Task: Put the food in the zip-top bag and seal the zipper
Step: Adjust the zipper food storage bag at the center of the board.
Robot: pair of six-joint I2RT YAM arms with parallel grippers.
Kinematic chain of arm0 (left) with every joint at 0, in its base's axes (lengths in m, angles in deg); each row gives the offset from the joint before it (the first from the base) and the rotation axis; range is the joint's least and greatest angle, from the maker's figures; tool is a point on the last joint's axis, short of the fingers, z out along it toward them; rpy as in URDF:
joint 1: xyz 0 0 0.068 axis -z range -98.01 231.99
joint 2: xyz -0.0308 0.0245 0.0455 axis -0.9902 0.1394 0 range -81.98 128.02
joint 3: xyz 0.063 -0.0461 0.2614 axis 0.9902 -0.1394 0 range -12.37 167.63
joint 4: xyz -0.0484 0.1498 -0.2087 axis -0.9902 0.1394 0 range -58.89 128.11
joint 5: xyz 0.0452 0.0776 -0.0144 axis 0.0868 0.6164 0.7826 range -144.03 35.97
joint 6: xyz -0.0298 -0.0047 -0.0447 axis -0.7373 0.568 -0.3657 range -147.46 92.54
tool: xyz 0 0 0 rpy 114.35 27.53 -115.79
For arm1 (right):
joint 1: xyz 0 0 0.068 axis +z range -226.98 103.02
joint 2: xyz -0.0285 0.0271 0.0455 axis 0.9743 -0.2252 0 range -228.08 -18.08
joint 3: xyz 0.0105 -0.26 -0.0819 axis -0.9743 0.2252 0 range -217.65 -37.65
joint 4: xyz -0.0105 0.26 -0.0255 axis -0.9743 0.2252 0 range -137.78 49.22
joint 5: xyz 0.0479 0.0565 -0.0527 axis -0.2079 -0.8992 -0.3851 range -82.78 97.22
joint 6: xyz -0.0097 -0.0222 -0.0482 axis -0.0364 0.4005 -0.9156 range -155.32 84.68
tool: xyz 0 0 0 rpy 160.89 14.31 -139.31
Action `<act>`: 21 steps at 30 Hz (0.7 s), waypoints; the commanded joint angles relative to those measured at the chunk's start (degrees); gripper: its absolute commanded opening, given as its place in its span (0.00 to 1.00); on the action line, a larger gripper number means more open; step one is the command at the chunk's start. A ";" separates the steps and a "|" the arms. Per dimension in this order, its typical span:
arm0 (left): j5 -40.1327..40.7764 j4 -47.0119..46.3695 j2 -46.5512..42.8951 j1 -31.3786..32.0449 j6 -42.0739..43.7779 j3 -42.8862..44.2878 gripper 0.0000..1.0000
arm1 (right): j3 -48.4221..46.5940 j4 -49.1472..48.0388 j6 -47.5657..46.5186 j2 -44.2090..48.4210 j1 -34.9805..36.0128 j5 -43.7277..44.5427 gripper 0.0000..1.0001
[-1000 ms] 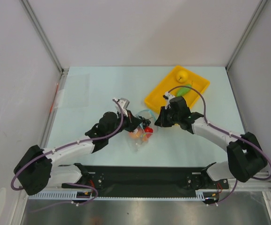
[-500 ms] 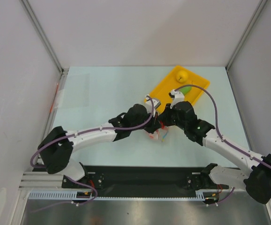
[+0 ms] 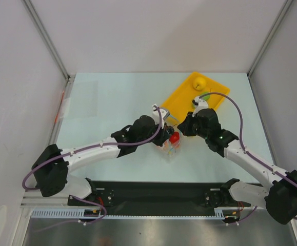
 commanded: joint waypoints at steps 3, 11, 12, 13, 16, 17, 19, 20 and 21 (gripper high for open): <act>0.97 3.06 -1.96 -1.58 0.53 3.16 0.00 | 2.26 -5.21 3.55 3.31 0.20 1.02 0.00; -2.19 4.40 -3.98 -5.02 -0.01 2.82 0.22 | 4.20 -7.16 4.26 3.06 4.06 6.56 0.01; -2.45 4.05 -4.68 -5.02 0.34 2.38 0.29 | 4.11 -7.15 4.43 2.71 4.15 6.83 0.03; -2.89 3.26 -5.90 -4.93 0.78 1.16 0.44 | 4.20 -7.15 4.44 1.84 4.16 7.18 0.05; -3.16 2.82 -9.15 -4.67 2.45 -1.40 0.67 | 4.02 -8.91 3.74 0.95 4.16 7.01 0.22; -3.16 2.73 -10.12 -4.58 2.98 -2.01 0.70 | 3.93 -8.91 3.30 0.86 4.16 6.31 0.31; -2.81 2.29 -12.84 -3.61 4.47 -3.77 0.71 | 3.67 -8.83 1.37 0.95 4.24 4.64 0.47; -2.02 2.03 -13.47 -3.44 4.65 -4.30 0.71 | 3.41 -8.22 0.84 1.21 4.24 4.37 0.50; -1.49 2.02 -14.17 -3.26 4.31 -5.09 0.71 | 2.80 -7.95 0.05 1.56 4.24 4.11 0.53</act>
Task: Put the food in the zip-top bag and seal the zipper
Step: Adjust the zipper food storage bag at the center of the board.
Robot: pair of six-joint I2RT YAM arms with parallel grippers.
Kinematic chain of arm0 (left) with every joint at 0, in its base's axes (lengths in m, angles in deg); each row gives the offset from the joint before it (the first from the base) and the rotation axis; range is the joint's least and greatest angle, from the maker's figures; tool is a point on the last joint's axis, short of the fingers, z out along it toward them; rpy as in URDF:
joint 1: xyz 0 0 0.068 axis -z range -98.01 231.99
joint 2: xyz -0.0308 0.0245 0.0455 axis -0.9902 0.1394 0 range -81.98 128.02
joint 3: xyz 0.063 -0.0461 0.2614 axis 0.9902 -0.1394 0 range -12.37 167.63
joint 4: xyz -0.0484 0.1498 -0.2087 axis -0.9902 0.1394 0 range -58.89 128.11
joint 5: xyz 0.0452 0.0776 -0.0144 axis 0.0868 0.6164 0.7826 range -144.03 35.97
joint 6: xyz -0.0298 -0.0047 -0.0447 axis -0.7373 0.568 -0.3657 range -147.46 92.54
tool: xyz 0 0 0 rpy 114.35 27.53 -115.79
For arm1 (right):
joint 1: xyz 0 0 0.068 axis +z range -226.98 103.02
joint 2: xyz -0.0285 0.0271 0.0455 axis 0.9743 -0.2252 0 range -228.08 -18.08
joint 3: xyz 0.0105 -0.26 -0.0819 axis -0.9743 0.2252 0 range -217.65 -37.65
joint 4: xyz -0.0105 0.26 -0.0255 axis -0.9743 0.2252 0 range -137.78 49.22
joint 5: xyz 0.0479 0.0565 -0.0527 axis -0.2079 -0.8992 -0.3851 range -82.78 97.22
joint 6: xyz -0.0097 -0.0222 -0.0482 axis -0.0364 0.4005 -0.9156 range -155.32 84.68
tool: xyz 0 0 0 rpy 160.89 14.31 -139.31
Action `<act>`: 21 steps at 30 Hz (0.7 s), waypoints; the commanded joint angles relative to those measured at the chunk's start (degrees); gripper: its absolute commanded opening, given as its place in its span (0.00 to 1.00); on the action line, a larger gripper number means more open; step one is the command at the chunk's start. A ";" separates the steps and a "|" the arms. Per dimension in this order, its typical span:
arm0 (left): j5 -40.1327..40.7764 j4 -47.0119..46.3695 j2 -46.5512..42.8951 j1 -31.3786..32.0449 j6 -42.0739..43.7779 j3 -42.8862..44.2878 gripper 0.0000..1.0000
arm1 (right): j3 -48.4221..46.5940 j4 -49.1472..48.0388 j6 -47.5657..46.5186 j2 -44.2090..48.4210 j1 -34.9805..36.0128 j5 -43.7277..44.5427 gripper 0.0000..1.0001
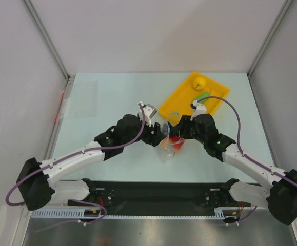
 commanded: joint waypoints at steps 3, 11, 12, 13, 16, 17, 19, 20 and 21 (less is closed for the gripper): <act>1.91 -1.95 -4.74 0.85 0.92 -2.91 0.72 | -2.17 0.78 -5.94 2.40 0.20 -1.54 0.57; 4.46 -1.25 -11.15 1.11 1.35 -7.92 0.83 | -7.18 10.98 -10.76 5.65 0.37 4.53 0.65; 5.24 -1.60 -12.29 1.20 1.70 -9.23 0.84 | -7.36 11.16 -11.91 6.70 0.38 3.66 0.64; 5.60 -2.04 -12.47 1.29 1.79 -9.85 0.84 | -7.44 11.33 -12.88 7.06 0.46 1.04 0.64; 6.74 -4.76 -13.26 1.29 1.79 -10.82 0.84 | -9.11 14.31 -13.59 6.98 0.55 -1.51 0.64; 6.92 -5.46 -13.53 1.29 1.70 -11.00 0.84 | -10.51 15.37 -13.85 6.36 0.64 -3.36 0.64; 7.27 -7.74 -13.97 1.29 1.44 -12.40 0.84 | -11.57 18.97 -13.07 4.35 0.81 -5.22 0.63; 7.36 -8.45 -14.14 1.29 1.35 -12.93 0.84 | -12.01 21.07 -12.71 3.73 0.99 -5.05 0.64; 7.45 -8.98 -14.23 1.29 1.44 -13.63 0.84 | -12.62 22.05 -11.67 3.20 1.16 -3.57 0.64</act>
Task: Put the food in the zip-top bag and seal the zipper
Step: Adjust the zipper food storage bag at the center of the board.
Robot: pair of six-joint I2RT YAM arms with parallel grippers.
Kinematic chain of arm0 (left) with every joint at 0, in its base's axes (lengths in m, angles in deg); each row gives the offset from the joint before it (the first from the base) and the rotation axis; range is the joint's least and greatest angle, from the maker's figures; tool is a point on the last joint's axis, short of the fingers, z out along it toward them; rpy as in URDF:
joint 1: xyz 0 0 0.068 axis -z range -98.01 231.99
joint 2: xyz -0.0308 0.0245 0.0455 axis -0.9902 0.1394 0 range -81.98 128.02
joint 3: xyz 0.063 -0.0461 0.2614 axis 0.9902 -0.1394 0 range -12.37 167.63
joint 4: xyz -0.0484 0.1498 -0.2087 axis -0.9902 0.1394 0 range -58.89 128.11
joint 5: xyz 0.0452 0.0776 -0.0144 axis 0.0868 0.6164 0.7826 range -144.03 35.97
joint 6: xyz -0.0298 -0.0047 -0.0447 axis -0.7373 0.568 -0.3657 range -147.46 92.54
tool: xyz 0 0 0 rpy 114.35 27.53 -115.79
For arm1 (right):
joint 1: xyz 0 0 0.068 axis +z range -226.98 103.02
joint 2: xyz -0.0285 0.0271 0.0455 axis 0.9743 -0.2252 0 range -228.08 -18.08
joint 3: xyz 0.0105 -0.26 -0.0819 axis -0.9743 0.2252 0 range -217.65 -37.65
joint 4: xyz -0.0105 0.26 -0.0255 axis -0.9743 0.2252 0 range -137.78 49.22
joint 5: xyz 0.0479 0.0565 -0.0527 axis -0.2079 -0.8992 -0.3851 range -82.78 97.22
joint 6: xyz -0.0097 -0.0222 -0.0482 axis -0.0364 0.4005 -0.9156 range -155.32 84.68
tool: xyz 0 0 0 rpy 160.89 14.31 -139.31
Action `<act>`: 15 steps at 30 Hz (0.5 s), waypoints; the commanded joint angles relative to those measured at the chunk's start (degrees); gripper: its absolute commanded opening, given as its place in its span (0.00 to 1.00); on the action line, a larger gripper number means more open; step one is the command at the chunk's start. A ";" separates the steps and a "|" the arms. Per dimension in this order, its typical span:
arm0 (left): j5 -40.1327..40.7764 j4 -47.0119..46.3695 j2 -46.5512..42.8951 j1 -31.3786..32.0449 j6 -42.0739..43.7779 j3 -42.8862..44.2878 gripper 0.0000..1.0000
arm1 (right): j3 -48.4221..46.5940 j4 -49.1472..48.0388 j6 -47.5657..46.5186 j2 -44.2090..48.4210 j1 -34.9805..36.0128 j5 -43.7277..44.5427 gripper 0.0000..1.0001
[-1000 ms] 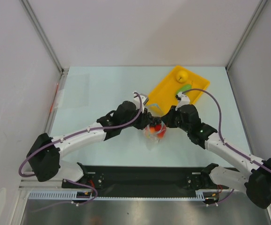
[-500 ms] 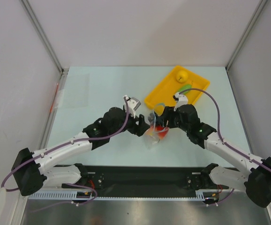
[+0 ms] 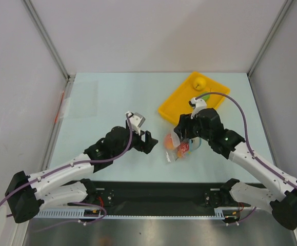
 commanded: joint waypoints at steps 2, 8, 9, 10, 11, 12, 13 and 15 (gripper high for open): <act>2.14 -6.08 -1.54 0.41 0.95 -1.84 0.83 | -3.19 7.44 0.85 -1.60 1.34 0.01 0.64; 1.70 -10.65 1.36 3.39 3.59 -2.98 0.83 | 0.76 9.98 5.41 4.98 1.61 7.39 0.61; 1.96 -11.26 1.98 4.10 4.81 -2.54 0.82 | 1.37 10.69 6.03 5.52 1.61 7.65 0.59; 2.40 -11.44 2.51 4.72 5.52 -2.28 0.81 | 2.42 11.48 7.08 5.96 1.52 7.40 0.59; 2.84 -11.53 2.95 5.85 6.22 -2.10 0.81 | 3.04 12.44 8.48 6.40 1.61 7.48 0.58; 3.45 -11.79 3.04 6.39 7.45 -2.01 0.81 | 3.75 12.80 9.19 7.45 1.61 7.39 0.57; 3.46 -13.02 3.04 6.65 7.72 -2.45 0.81 | 4.80 13.15 9.72 8.07 1.61 8.00 0.57; 2.15 -14.95 2.16 7.18 7.99 -3.59 0.81 | 5.68 14.12 11.04 9.56 1.70 9.23 0.57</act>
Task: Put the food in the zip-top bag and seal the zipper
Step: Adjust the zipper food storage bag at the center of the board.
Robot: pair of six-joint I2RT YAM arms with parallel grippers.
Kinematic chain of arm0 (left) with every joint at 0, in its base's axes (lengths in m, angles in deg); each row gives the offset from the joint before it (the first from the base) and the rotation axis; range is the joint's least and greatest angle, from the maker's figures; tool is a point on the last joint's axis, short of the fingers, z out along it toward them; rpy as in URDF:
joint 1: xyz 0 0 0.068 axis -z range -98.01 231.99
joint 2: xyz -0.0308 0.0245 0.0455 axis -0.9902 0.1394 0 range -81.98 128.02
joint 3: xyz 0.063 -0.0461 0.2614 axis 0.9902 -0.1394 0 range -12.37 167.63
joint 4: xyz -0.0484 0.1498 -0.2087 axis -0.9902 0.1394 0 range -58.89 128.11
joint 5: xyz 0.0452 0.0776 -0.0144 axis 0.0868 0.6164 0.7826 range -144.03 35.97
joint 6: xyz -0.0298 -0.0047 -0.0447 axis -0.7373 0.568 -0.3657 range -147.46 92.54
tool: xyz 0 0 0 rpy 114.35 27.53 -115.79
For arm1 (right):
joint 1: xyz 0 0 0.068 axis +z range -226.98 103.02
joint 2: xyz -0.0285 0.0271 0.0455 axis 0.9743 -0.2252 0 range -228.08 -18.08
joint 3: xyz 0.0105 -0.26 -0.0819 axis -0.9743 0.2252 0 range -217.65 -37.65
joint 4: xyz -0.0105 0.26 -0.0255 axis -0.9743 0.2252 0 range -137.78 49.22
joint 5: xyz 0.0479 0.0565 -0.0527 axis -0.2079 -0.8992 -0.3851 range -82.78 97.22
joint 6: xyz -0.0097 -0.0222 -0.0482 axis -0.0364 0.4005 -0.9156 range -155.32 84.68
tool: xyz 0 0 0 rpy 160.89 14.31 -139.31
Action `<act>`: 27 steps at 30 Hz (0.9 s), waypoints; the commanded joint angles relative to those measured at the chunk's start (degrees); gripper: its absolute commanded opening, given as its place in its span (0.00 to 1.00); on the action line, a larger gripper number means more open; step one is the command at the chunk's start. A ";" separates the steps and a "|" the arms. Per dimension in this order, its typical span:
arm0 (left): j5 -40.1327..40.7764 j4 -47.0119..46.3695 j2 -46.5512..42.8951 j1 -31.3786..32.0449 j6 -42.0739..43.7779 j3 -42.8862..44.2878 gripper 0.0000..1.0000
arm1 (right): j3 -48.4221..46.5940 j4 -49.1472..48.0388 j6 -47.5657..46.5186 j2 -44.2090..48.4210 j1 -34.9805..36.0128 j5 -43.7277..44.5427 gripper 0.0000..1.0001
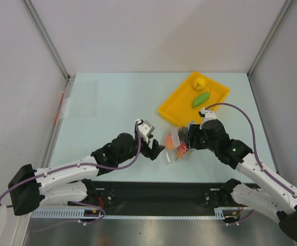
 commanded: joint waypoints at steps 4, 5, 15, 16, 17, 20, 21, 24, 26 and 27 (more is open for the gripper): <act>-2.13 -8.49 -2.54 1.11 3.71 -2.35 0.81 | 2.30 3.99 4.49 2.80 0.12 3.67 0.57; -2.31 -8.94 -2.72 1.37 3.79 -2.71 0.81 | 2.48 3.55 4.41 2.54 0.12 3.50 0.56; -3.01 -17.89 -1.32 3.92 7.83 -6.39 0.82 | 2.92 0.04 4.58 -4.67 -0.84 1.56 0.45; -3.45 -19.56 -1.32 4.27 8.45 -7.10 0.82 | 2.83 -0.14 4.76 -5.02 -0.84 1.30 0.43; -4.24 -22.97 -1.06 4.97 9.85 -7.89 0.82 | 2.74 -0.84 4.84 -5.11 -0.84 1.04 0.35; -4.86 -30.26 -0.44 6.98 13.01 -11.14 0.81 | 1.70 -1.02 4.85 -4.94 -0.93 -0.63 0.14; -4.77 -32.13 0.26 7.61 15.90 -12.54 0.78 | 1.08 -0.85 4.93 -4.76 -0.93 -1.59 0.10; -4.68 -36.18 2.37 9.80 22.13 -13.26 0.75 | -1.12 -0.32 5.46 -4.59 -0.93 -4.31 0.00; -4.07 -36.63 5.35 11.47 24.96 -12.64 0.73 | -1.65 -1.10 6.07 -4.32 -0.84 -5.81 0.00; -3.98 -36.80 6.49 11.91 27.85 -12.12 0.70 | -1.82 -1.28 7.64 -4.15 -0.84 -7.82 0.00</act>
